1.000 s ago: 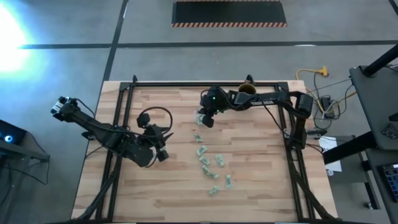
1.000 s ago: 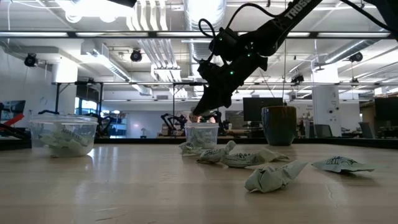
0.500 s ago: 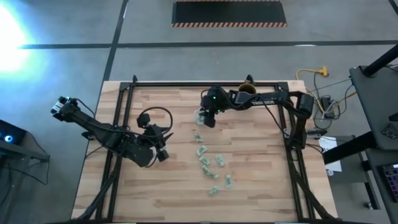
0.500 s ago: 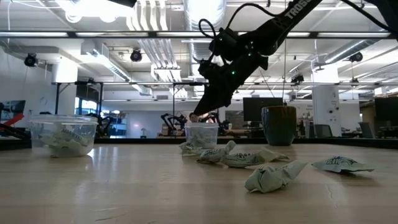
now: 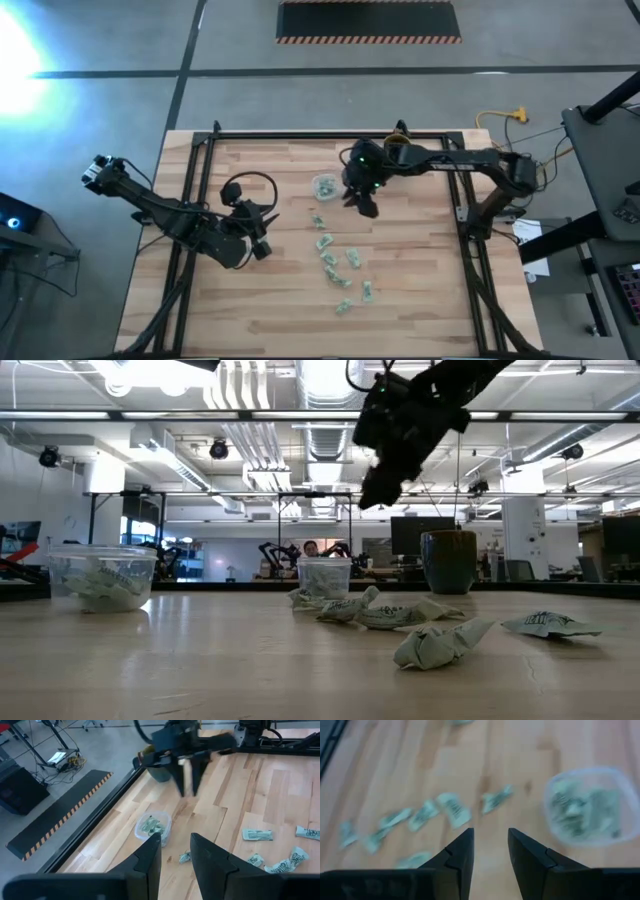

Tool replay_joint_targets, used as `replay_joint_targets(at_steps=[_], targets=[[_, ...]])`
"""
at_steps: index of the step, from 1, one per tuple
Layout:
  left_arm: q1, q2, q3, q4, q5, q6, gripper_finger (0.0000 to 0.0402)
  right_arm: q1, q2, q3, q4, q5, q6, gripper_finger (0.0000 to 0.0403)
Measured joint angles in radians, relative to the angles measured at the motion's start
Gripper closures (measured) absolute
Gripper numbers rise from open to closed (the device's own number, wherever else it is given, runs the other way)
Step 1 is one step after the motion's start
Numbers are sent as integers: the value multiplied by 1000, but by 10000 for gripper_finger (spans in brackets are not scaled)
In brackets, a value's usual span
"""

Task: Pick and place Stevia / Truvia into bins
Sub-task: Put the stevia packet into the bottom transparent container

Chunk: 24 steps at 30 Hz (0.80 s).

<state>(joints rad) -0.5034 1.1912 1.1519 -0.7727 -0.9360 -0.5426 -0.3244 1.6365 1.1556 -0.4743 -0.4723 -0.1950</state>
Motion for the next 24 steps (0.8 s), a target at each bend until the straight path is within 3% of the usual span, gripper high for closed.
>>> replay_joint_targets(at_steps=[4, 15, 18, 24], targets=[[5, 15, 0, 16, 41, 26, 314, 19, -84, -72, -24, -9, 19, 299], [71, 194, 0, 278, 355, 318, 314, 74, -300, -329, -16, 0, 137, 301], [120, 242, 3, 297, 430, 320, 314, 78, -356, -391, -9, 0, 192, 303], [251, 326, 6, 296, 678, 240, 314, 106, -473, -486, -2, 1, 269, 305]])
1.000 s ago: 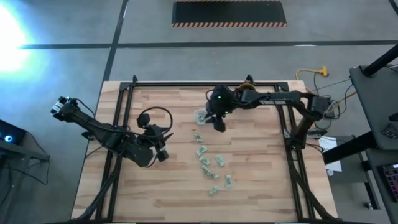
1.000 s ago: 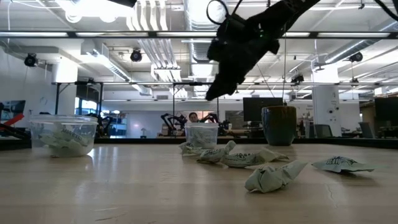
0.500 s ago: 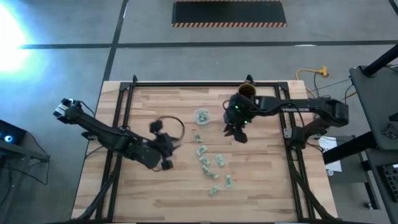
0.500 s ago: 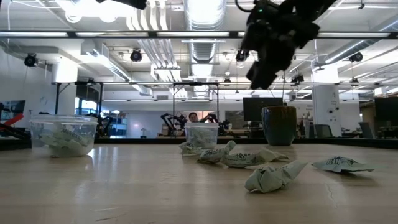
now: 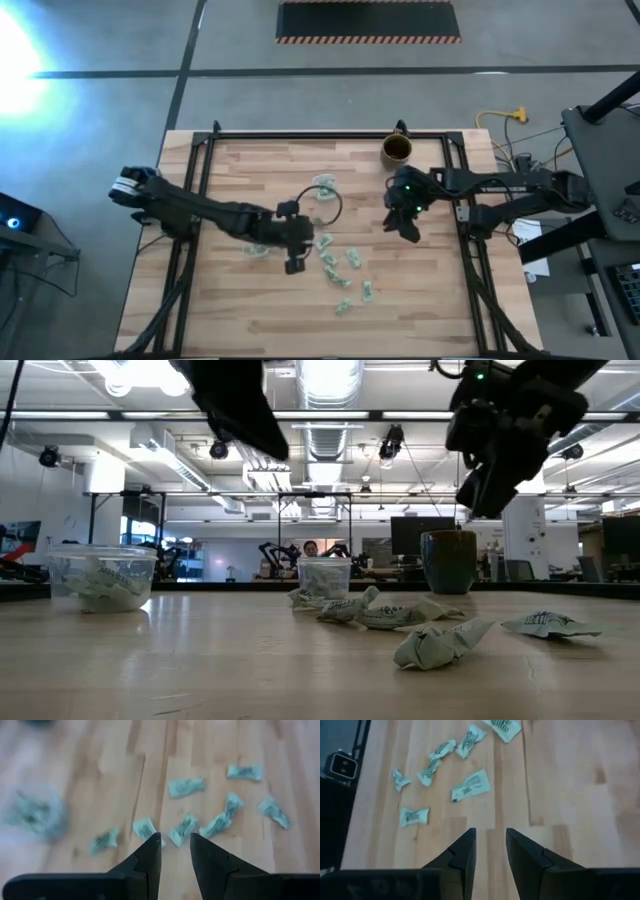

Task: Pick and place Stevia / Truvia into bins
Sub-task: Put the stevia packet into the bottom transparent container

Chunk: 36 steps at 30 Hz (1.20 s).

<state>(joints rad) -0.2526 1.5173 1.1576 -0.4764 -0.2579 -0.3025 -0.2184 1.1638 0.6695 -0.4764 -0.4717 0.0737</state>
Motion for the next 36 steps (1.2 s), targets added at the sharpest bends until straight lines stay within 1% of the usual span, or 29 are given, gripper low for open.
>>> replay_joint_targets(at_steps=[2, 5, 13, 17, 20, 30, 36], targets=[[35, 34, 1, -4, 43, -36, 314, 12, -39, -31, 9, 0, 27, 305], [64, 82, 7, 3, 49, -58, 314, 28, -92, -72, 35, 1, 57, 305], [75, 174, 13, 127, 56, -59, 314, 40, -210, -163, 67, 4, 92, 305], [75, 207, 27, 132, 55, -72, 314, 40, -249, -191, 71, 28, 89, 305], [75, 227, 28, 129, 54, -108, 314, 40, -260, -195, 74, 30, 67, 305], [76, 300, 24, 128, 47, -316, 314, 40, -259, -196, 92, 31, 27, 313], [76, 334, 21, 127, 44, -379, 314, 40, -259, -196, 99, 30, 19, 319]])
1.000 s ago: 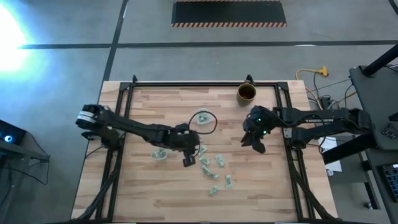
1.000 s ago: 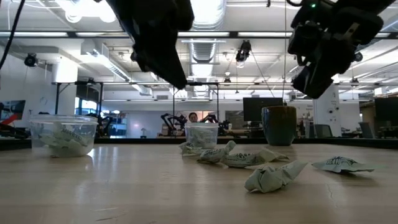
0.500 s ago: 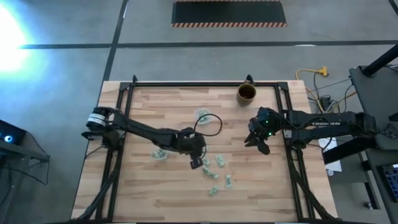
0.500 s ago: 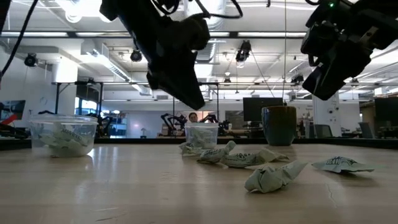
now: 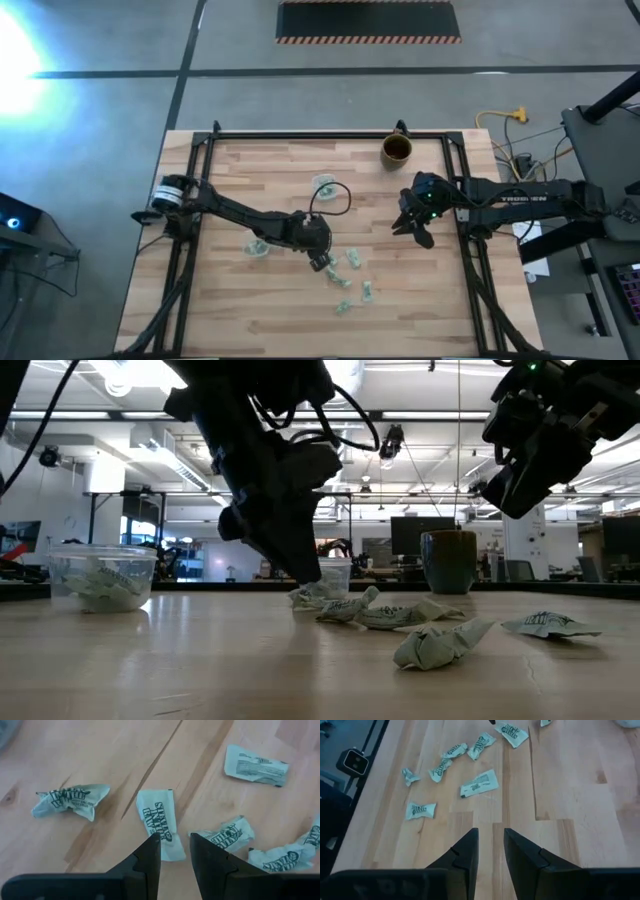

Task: Pick and place Stevia / Truvia into bins
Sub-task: Put the stevia packet into the bottom transparent container

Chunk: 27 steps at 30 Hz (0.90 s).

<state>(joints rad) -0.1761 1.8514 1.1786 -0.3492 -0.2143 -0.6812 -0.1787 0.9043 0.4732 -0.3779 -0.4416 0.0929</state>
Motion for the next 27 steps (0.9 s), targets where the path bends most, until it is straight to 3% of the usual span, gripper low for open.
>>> replay_joint_targets(at_steps=[6, 11, 15, 27], targets=[[2, 16, -1, 4, -3, -24, 314, 0, 0, 0, 41, -1, -33, 314], [7, 19, -5, 1, -9, -47, 314, 10, -1, 0, 206, 1, -110, 312], [9, 20, -5, -1, -29, -48, 314, 10, -1, 0, 296, 61, -132, 320], [27, 29, -16, -5, -58, -90, 314, 11, 9, 0, 281, 78, -133, 328]])
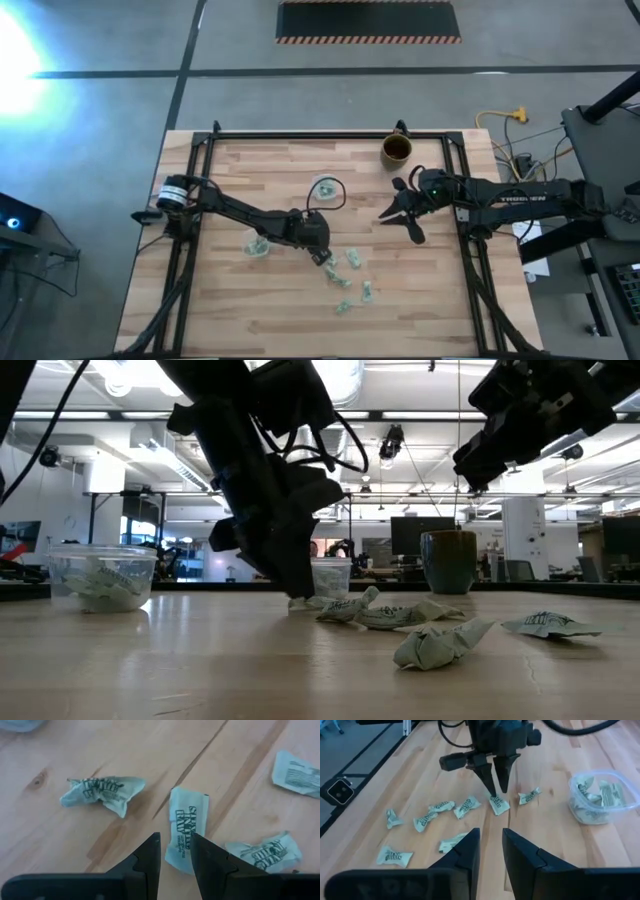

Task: Pick and place Stevia / Truvia into bins
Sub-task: Put the stevia packet into the bottom transparent container

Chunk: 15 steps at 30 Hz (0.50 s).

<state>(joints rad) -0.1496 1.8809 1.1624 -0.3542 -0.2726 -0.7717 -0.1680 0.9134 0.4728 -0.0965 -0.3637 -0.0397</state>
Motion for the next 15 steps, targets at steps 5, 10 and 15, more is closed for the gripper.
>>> replay_joint_targets(at_steps=[5, 10, 15], targets=[[6, 0, 0, 6, 33, 0, 314, 0, 0, 0, -4, 0, 6, 330], [6, 0, -2, 14, 91, 44, 290, 0, 0, -2, -2, -1, 4, 334], [6, 0, -6, 14, 96, 45, 256, 0, 1, -2, -2, -1, 6, 335]])
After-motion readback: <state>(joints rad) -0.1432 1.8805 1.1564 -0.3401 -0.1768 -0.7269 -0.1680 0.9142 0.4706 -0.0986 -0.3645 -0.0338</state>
